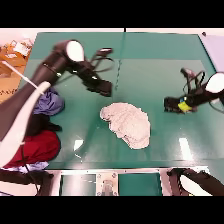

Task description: Fold the shirts.

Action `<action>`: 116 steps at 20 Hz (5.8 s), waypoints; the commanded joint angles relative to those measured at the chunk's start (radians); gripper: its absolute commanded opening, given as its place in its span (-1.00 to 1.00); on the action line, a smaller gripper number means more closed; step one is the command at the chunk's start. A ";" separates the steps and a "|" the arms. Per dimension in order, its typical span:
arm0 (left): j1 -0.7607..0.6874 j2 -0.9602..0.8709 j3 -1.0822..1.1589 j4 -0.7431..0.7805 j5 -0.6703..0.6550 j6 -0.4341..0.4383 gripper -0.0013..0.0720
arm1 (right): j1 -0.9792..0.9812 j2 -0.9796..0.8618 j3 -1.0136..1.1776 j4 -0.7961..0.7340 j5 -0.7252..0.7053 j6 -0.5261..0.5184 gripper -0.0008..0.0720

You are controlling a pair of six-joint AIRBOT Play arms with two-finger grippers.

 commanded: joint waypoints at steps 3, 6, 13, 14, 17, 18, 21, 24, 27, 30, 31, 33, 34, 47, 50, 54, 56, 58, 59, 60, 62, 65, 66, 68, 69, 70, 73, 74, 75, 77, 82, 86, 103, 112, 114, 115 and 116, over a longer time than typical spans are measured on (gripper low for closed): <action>0.194 0.007 -0.264 -0.080 0.099 -0.006 0.70 | -0.021 0.114 -0.343 0.058 -0.058 -0.002 -0.47; 0.182 -0.010 -0.454 -0.263 0.338 0.036 0.99 | -0.021 0.123 -0.445 0.138 -0.075 -0.010 0.26; 0.039 -0.130 -0.491 -0.486 0.442 0.157 0.95 | -0.011 0.122 -0.609 0.372 -0.219 -0.146 0.26; 0.027 -0.130 -0.491 -0.486 0.450 0.158 0.70 | -0.011 0.122 -0.620 0.379 -0.272 -0.146 0.26; 0.027 -0.130 -0.491 -0.482 0.469 0.161 -0.30 | -0.011 0.097 -0.625 0.484 -0.415 -0.214 0.25; 0.035 -0.130 -0.491 -0.480 0.463 0.162 -0.81 | -0.011 0.078 -0.625 0.544 -0.436 -0.257 0.24; 0.083 -0.127 -0.484 -0.461 0.397 0.179 -0.91 | 0.002 0.016 -0.624 0.639 -0.430 -0.372 -0.48; 0.177 -0.097 -0.434 -0.336 0.278 0.143 -0.91 | -0.027 0.007 -0.596 0.541 -0.383 -0.401 -0.95; 0.257 0.017 -0.360 -0.240 0.217 0.097 -0.91 | -0.146 0.008 -0.441 0.391 -0.311 -0.327 -0.95; 0.270 0.190 -0.267 -0.246 0.203 0.096 -0.91 | -0.190 0.031 -0.208 0.413 -0.209 -0.329 -0.95; 0.267 0.255 -0.225 -0.261 0.195 0.098 -0.91 | -0.184 0.057 -0.116 0.429 -0.175 -0.340 -0.95; 0.267 0.372 -0.130 -0.293 0.186 0.097 -0.91 | -0.180 0.126 0.063 0.450 -0.141 -0.343 -0.95; 0.267 0.423 -0.081 -0.303 0.182 0.096 -0.91 | -0.180 0.165 0.145 0.460 -0.131 -0.343 -0.95; 0.267 0.665 0.291 -0.226 0.079 0.096 -0.91 | -0.180 0.508 0.585 0.385 -0.108 -0.342 -0.95; 0.267 0.647 0.150 -0.185 0.071 0.097 -0.91 | -0.180 0.466 0.470 0.397 -0.109 -0.343 -0.95; 0.267 0.596 -0.228 -0.196 0.137 0.100 -0.91 | -0.179 0.307 0.171 0.521 -0.229 -0.465 -0.95; 0.267 0.545 -0.437 -0.198 0.251 0.107 -0.91 | -0.179 0.167 0.046 0.613 -0.322 -0.553 -0.95; 0.267 0.463 -0.631 -0.209 0.386 0.107 -0.91 | -0.179 -0.023 -0.018 0.686 -0.377 -0.627 -0.95; 0.267 0.417 -0.695 -0.213 0.447 0.108 -0.91 | -0.179 -0.119 -0.020 0.712 -0.388 -0.647 -0.95; 0.267 0.363 -0.734 -0.213 0.502 0.108 -0.91 | -0.179 -0.212 -0.019 0.748 -0.402 -0.668 -0.95; 0.267 0.253 -0.750 -0.240 0.590 0.131 -0.91 | -0.179 -0.357 -0.003 0.789 -0.433 -0.681 -0.95; 0.267 0.172 -0.717 -0.374 0.760 0.209 -0.91 | -0.184 -0.442 0.050 0.789 -0.452 -0.680 -0.94; 0.267 0.157 -0.683 -0.378 0.795 0.210 -0.91 | -0.196 -0.439 0.076 0.787 -0.451 -0.679 -0.59; 0.267 0.140 -0.603 -0.370 0.824 0.213 -0.90 | -0.260 -0.422 0.150 0.786 -0.399 -0.650 -0.07; 0.267 0.137 -0.560 -0.357 0.824 0.213 -0.90 | -0.302 -0.407 0.182 0.786 -0.356 -0.632 -0.07; 0.267 0.132 -0.519 -0.341 0.815 0.213 -0.90 | -0.351 -0.385 0.203 0.785 -0.309 -0.611 -0.08; 0.267 0.111 -0.441 -0.331 0.777 0.244 -0.91 | -0.468 -0.293 0.167 0.689 -0.167 -0.553 -0.70; 0.267 0.102 -0.432 -0.330 0.776 0.254 -0.90 | -0.499 -0.247 0.121 0.600 -0.126 -0.488 -0.67; 0.267 0.096 -0.427 -0.331 0.776 0.257 -0.90 | -0.520 -0.196 0.066 0.492 -0.104 -0.400 -0.67; 0.267 0.086 -0.427 -0.332 0.780 0.258 -0.90 | -0.545 -0.064 -0.072 0.243 -0.087 -0.154 -0.49; 0.267 0.082 -0.427 -0.327 0.781 0.293 -0.91 | -0.529 0.106 -0.393 0.158 0.040 -0.024 0.57; 0.267 0.077 -0.428 -0.325 0.829 0.318 -0.90 | -0.414 0.107 -0.579 0.286 -0.108 -0.051 0.57; 0.566 0.020 -0.256 -0.269 0.248 0.363 0.96 | -0.517 -0.192 -0.135 0.352 -0.267 -0.179 -0.95; 0.420 0.019 -0.592 -0.243 0.309 0.381 0.96 | -0.422 -0.333 -0.112 0.371 -0.257 -0.201 -0.95; 0.354 0.012 -0.614 -0.289 0.430 0.401 0.96 | -0.420 -0.333 -0.112 0.371 -0.257 -0.206 -0.95; 0.326 0.005 -0.614 -0.321 0.494 0.408 0.96 | -0.420 -0.333 -0.112 0.371 -0.255 -0.207 -0.95; 0.305 -0.005 -0.613 -0.358 0.551 0.419 0.96 | -0.420 -0.333 -0.112 0.371 -0.253 -0.215 -0.95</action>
